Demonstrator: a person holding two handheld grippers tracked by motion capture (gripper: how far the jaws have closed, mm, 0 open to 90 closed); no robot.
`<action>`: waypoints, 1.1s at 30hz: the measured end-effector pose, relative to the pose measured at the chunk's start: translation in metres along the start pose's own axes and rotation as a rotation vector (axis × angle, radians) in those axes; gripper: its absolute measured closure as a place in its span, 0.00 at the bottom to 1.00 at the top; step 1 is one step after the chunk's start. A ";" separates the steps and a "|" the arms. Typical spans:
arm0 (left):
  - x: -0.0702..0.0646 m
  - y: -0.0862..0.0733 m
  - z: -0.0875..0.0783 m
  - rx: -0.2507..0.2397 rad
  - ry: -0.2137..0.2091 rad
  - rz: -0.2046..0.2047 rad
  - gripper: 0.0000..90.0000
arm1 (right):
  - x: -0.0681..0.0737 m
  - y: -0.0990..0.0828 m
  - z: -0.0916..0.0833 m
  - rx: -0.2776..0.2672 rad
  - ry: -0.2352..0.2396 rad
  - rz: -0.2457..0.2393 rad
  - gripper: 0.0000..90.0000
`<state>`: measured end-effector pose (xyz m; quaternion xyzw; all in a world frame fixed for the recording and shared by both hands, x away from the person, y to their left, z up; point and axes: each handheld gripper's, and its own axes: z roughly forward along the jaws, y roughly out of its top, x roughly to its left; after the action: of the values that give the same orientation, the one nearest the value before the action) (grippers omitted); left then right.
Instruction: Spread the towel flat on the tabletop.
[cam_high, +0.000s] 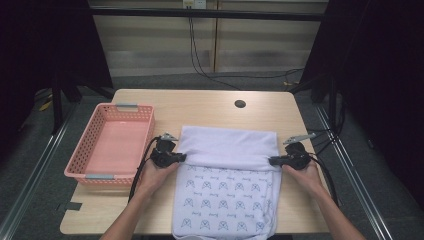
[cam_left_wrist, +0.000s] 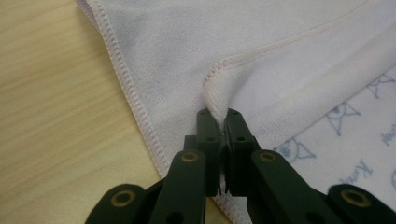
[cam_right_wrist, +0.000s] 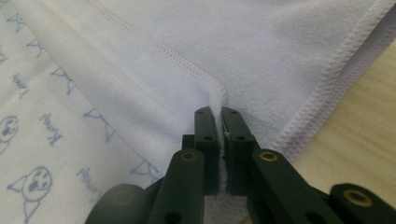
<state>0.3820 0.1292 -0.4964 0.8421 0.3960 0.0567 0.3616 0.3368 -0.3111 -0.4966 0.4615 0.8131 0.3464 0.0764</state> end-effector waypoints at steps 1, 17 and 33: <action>0.001 0.001 0.001 -0.004 0.005 -0.009 0.97 | -0.001 0.002 0.001 0.001 -0.010 -0.008 0.96; 0.017 0.015 0.008 0.016 0.029 -0.009 0.97 | -0.010 0.016 0.013 -0.011 -0.028 0.019 0.96; 0.015 0.020 0.010 0.030 0.072 -0.031 0.97 | -0.014 0.025 0.018 -0.010 -0.038 0.018 0.96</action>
<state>0.4081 0.1256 -0.4933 0.8387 0.4225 0.0755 0.3353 0.3708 -0.3051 -0.4972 0.4747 0.8058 0.3422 0.0909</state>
